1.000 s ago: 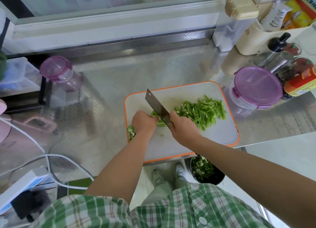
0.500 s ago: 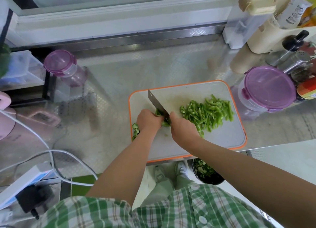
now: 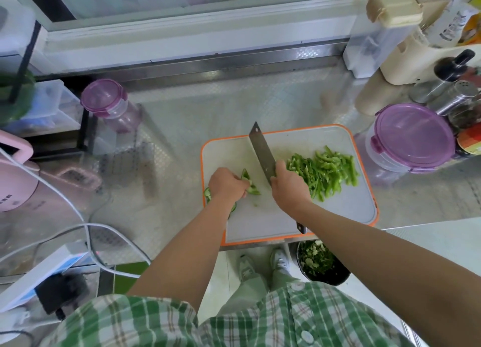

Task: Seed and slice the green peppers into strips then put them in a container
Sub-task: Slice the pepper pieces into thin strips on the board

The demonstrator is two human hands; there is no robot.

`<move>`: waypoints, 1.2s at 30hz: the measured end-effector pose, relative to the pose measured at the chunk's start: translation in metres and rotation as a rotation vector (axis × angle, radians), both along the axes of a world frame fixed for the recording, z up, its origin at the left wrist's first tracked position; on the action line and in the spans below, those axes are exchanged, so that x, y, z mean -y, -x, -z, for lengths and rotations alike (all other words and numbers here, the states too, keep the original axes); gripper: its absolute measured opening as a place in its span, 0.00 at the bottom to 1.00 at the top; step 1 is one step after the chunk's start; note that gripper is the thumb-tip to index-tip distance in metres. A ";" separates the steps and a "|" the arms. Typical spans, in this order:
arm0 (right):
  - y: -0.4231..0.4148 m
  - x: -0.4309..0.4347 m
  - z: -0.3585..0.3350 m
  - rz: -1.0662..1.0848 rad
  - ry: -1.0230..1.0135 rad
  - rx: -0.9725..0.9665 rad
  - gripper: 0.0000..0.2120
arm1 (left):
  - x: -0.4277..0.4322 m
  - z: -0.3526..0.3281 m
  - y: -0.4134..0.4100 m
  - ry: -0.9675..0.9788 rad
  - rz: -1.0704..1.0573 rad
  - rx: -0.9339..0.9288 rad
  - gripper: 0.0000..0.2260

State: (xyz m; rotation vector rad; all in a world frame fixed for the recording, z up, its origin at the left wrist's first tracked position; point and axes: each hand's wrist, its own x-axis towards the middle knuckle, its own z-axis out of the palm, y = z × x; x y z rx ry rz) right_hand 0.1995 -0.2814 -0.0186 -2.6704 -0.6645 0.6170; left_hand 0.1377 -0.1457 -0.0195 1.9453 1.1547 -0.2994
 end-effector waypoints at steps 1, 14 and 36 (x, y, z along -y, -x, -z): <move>-0.003 0.005 -0.002 -0.022 -0.032 -0.002 0.08 | 0.001 0.000 0.000 0.014 -0.004 0.006 0.09; 0.018 -0.001 -0.019 -0.206 0.033 0.021 0.05 | 0.011 0.001 -0.003 -0.012 0.030 -0.031 0.10; 0.017 -0.013 -0.006 -0.260 0.172 0.094 0.12 | 0.012 -0.001 -0.005 -0.033 0.060 -0.066 0.09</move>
